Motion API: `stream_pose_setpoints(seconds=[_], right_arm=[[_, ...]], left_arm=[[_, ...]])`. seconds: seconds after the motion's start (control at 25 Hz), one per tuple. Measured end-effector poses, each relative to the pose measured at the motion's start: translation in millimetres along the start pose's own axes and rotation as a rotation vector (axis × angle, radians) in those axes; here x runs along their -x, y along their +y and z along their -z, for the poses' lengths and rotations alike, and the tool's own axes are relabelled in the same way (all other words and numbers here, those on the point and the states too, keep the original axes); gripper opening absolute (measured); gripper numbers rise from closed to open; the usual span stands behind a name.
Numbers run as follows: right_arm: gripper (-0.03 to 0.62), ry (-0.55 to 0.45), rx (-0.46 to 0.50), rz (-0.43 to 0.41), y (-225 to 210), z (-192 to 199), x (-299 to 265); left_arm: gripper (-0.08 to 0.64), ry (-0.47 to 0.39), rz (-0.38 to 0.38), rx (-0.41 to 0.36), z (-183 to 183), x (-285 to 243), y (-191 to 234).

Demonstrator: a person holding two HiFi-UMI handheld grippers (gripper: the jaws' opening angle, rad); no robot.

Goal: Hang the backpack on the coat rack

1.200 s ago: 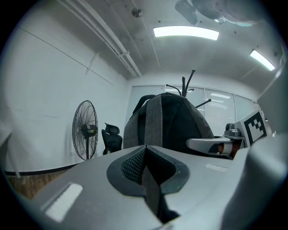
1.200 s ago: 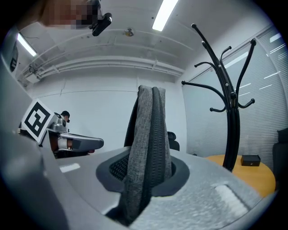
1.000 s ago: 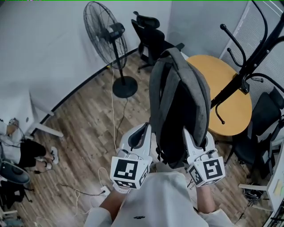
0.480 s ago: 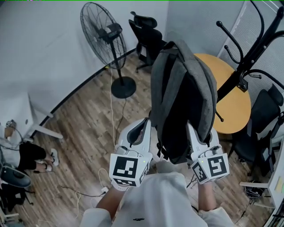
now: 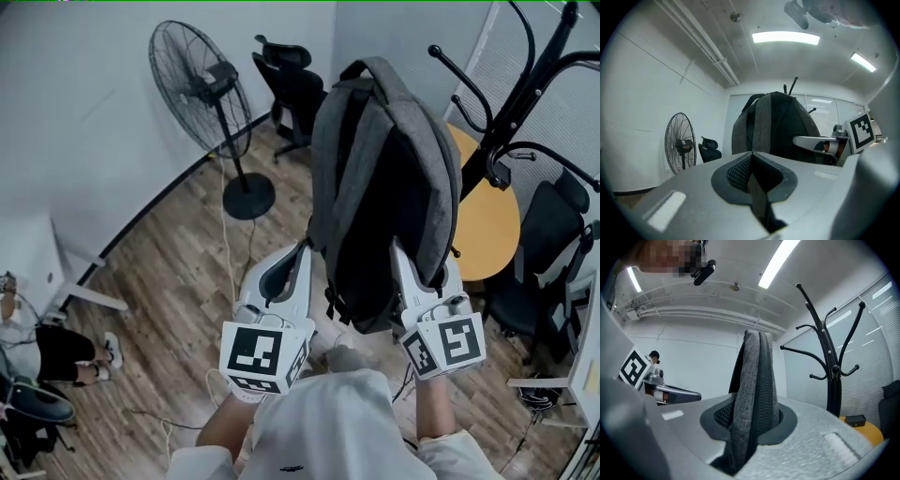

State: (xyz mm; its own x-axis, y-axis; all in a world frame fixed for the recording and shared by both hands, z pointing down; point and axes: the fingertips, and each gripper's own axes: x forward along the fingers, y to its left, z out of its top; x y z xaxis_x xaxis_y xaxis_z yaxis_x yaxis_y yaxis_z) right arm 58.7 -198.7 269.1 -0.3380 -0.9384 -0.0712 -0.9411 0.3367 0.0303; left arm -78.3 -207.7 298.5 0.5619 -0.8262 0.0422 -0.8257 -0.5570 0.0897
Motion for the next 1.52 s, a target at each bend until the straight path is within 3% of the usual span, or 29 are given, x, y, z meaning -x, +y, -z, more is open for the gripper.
stream_pose_setpoints(seconds=[0.96,1.52], right_arm=[[0.086,-0.092,-0.102,0.138,-57,-25,-22],[0.086,-0.103,-0.157,0.177,-76,-28,-21]], left_arm=[[0.018,0.007,0.014,0.006,-1,-14,1],[0.018,0.007,0.014,0.011,-2,-16,-1]])
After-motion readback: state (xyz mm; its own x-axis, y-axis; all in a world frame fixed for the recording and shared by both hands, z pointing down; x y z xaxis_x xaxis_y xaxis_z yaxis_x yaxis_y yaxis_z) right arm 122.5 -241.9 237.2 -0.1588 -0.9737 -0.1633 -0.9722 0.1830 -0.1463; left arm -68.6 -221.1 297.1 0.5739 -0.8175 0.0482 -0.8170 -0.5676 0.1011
